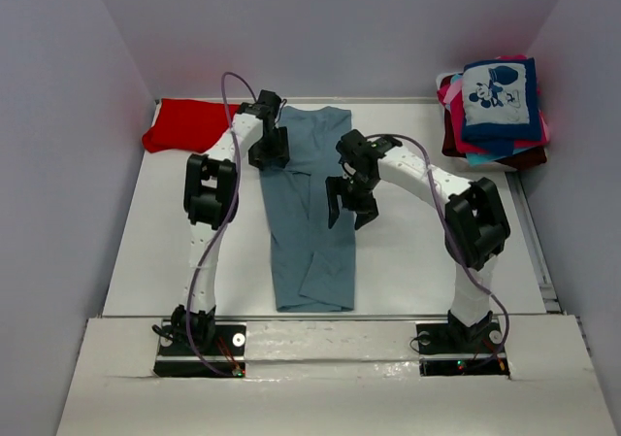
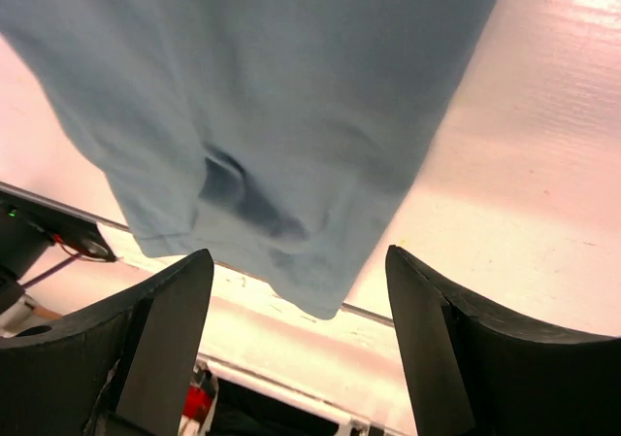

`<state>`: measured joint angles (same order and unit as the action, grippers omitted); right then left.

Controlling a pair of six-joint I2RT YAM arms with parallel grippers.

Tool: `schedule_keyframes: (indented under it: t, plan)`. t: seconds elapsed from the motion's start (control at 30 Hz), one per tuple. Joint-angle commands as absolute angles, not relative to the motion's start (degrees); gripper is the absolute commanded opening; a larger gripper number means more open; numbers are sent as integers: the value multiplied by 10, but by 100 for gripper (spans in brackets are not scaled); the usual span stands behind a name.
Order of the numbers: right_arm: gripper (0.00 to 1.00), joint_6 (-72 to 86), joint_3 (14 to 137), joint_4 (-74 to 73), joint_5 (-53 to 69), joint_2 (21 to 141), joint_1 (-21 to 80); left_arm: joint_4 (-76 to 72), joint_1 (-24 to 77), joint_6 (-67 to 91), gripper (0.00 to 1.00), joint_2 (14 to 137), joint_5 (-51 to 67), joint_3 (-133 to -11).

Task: Fold and stack the t-shirts
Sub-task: Rotate the tshirt 90 degrees

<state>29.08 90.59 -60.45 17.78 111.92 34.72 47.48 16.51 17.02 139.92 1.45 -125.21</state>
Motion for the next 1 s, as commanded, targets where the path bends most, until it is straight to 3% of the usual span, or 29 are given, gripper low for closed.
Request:
schedule_keyframes:
  t: [0.0,0.37,0.7,0.97]
  plan:
    - [78,311,928,-578,163,1079,346,473,181,169,75,1298,-31,-1175]
    - [78,322,839,-531,221,1056,374,453,214,239,75,1084,17,-996]
    - [77,356,739,-483,250,998,397,395,332,355,74,890,77,-679]
    - [77,394,693,-458,267,980,448,400,367,411,73,786,88,-588]
